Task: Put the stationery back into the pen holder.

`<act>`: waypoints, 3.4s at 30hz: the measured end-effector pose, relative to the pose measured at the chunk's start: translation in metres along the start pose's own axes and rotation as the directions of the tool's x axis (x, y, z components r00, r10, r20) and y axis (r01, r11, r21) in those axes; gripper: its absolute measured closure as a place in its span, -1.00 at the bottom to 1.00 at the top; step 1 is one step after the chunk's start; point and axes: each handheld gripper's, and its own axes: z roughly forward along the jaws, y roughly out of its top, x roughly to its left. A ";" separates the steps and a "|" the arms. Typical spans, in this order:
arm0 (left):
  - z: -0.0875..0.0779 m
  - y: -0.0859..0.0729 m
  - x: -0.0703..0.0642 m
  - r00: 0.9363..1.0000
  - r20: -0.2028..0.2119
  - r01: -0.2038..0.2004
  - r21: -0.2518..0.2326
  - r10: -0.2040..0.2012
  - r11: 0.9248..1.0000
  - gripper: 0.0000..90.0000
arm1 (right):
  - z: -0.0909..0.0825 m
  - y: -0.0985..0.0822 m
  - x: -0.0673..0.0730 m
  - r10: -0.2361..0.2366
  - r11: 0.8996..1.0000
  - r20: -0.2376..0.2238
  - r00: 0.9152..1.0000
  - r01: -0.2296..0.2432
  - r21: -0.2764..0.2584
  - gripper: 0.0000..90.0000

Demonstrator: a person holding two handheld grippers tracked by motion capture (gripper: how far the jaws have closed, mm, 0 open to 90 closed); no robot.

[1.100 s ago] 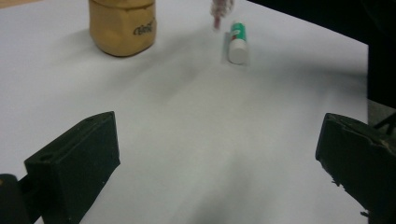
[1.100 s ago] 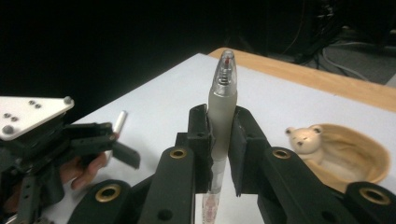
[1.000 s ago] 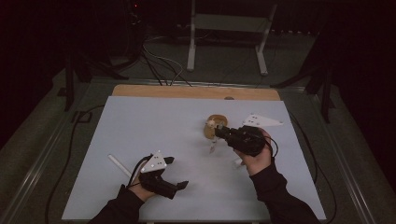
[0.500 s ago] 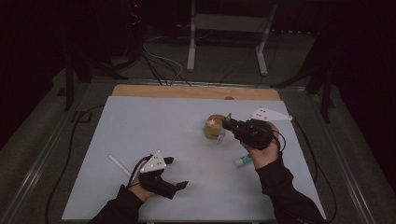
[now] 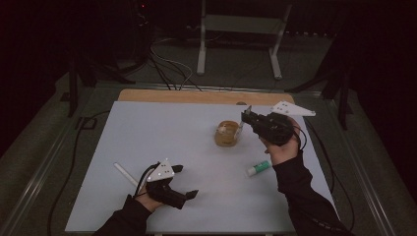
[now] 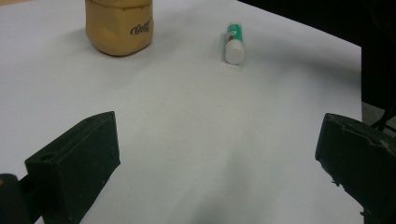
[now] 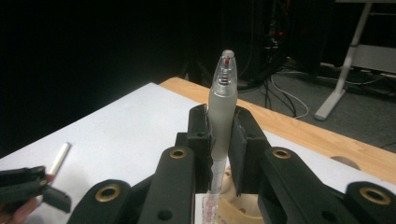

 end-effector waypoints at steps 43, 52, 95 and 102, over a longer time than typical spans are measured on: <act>0.000 0.001 0.001 1.000 0.005 0.006 -0.005 -0.006 1.000 -0.99 | 0.049 0.013 -0.038 0.045 0.999 0.128 0.991 -0.048 0.018 0.78; 0.000 0.001 0.000 1.000 0.007 0.004 -0.005 -0.004 1.000 -0.99 | 0.060 0.004 -0.041 0.068 0.997 0.132 0.989 -0.074 0.038 0.77; 0.000 0.001 0.000 1.000 0.013 0.000 -0.006 0.000 1.000 -0.99 | 0.115 -0.033 -0.038 0.033 0.976 0.106 0.994 -0.055 0.212 0.76; 0.001 0.001 0.000 1.000 0.013 0.000 -0.001 0.000 1.000 -0.99 | 0.127 -0.036 -0.033 0.004 0.968 0.098 0.995 -0.028 0.248 0.76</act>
